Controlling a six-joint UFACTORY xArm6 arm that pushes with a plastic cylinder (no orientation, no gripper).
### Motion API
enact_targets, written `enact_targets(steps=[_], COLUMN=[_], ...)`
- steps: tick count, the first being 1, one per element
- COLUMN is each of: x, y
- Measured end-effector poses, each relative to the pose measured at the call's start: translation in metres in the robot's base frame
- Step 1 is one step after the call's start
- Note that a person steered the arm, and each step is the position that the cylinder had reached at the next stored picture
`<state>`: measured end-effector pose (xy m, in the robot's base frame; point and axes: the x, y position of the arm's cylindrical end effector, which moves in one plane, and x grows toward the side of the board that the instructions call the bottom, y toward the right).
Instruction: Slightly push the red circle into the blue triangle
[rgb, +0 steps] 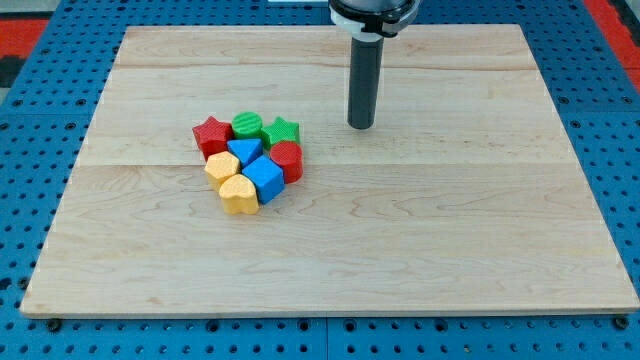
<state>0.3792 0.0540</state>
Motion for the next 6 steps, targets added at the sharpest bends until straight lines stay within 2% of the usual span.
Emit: enact_targets(steps=[1,2,4,6], x=[0.044,0.089,0.067,0.020], y=[0.030,-0.004,-0.095,-0.095])
